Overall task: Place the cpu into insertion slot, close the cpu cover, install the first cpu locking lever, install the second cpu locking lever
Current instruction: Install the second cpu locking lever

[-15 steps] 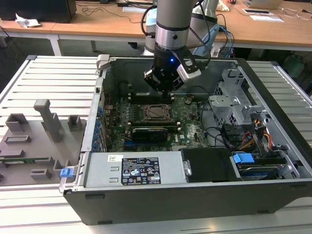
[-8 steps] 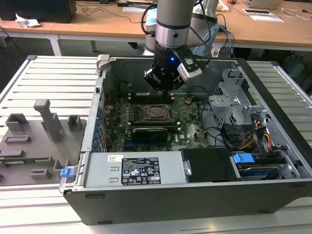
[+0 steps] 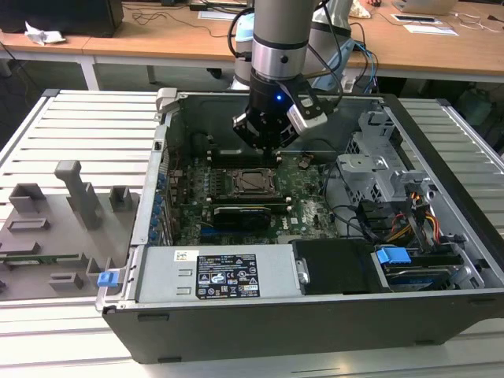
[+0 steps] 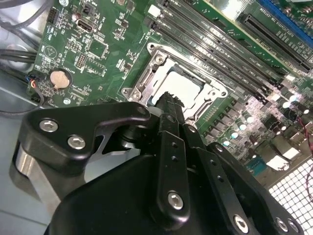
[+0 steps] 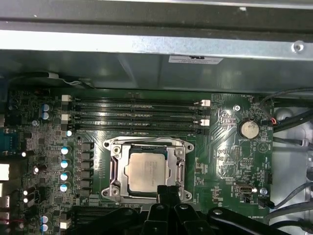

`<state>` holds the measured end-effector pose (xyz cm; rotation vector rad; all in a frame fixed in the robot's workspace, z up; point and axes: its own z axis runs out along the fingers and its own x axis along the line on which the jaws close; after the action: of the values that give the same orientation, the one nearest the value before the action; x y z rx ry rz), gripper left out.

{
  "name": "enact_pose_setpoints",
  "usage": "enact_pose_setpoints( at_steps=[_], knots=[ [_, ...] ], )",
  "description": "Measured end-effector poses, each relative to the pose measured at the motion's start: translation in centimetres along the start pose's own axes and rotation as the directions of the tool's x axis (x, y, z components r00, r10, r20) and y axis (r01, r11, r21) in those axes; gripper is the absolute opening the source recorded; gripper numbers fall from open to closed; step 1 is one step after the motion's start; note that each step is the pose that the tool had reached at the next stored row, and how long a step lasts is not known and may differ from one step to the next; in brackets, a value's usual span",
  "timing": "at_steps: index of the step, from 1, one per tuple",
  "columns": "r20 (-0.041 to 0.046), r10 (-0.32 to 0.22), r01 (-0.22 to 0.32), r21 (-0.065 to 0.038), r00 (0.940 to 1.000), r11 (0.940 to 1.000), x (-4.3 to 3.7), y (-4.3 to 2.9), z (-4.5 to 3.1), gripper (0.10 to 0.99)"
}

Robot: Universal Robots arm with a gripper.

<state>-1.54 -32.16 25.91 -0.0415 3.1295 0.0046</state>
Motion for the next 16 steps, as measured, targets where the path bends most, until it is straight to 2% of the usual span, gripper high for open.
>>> enact_pose_setpoints(
  at_steps=[3,8,10,16],
  knots=[
    [0.0000,0.000,0.000,0.000,1.0000,1.0000,0.01,-0.18,-0.02,0.106],
    [0.0001,0.000,0.000,0.000,1.0000,1.0000,0.00,-0.22,-0.61,0.106],
    [0.0000,0.000,0.000,0.000,1.0000,1.0000,0.00,-0.33,-0.62,0.106],
    [0.0000,0.000,0.000,0.000,1.0000,1.0000,0.02,-1.08,-0.62,0.106]
  ],
)
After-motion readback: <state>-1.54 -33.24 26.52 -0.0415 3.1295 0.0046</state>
